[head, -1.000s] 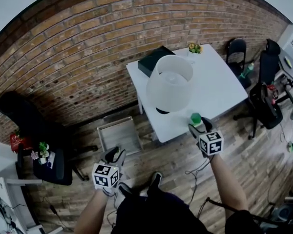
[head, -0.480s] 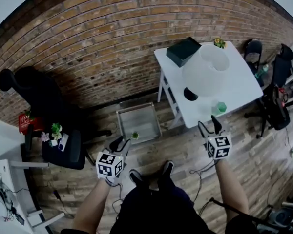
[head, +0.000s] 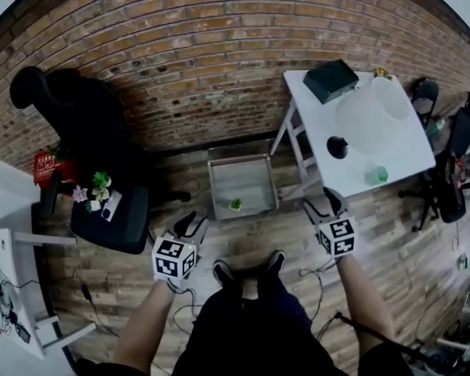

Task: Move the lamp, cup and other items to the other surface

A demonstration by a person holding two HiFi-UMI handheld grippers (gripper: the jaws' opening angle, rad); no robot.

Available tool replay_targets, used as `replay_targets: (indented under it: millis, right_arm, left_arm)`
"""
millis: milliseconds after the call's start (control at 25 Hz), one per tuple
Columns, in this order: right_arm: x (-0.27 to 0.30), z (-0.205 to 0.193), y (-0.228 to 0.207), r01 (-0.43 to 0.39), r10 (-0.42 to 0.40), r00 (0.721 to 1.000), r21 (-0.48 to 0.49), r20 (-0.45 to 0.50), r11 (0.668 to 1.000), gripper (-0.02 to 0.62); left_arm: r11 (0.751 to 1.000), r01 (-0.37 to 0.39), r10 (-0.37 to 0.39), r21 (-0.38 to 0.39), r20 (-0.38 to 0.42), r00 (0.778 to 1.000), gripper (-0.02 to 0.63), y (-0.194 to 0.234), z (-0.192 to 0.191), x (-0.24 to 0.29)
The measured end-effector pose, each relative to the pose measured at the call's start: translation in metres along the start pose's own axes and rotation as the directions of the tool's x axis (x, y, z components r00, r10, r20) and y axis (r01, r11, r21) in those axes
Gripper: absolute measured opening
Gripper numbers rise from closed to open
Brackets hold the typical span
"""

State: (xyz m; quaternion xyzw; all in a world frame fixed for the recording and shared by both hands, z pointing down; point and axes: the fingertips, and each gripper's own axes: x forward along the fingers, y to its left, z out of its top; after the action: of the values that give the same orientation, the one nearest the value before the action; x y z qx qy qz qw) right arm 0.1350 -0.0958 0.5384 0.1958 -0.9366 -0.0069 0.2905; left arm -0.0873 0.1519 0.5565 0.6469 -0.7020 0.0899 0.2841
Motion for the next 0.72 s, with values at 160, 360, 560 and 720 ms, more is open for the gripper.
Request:
replay_targets:
  millis: [160, 360, 560, 720]
  right_arm:
    - [0.024, -0.01, 0.046, -0.073, 0.071, 0.994, -0.03, -0.083, 0.997, 0.294]
    - [0.067, -0.051, 0.091, -0.188, 0.187, 0.976, 0.008, -0.107, 0.982, 0.296]
    - [0.123, -0.111, 0.128, -0.318, 0.324, 0.929, 0.063, -0.179, 0.946, 0.307]
    - [0.172, -0.157, 0.145, -0.385, 0.39, 0.893, 0.068, -0.224, 0.92, 0.305]
  left_arm:
    - [1.0, 0.002, -0.002, -0.011, -0.012, 1.0, 0.138, 0.014, -0.014, -0.004]
    - [1.0, -0.004, 0.004, -0.006, -0.07, 0.998, 0.138, 0.02, -0.043, 0.005]
    - [0.998, -0.045, 0.038, -0.048, -0.135, 0.99, 0.14, 0.033, -0.08, 0.025]
    - [0.994, -0.089, 0.075, -0.061, -0.197, 0.978, 0.14, 0.043, -0.115, 0.051]
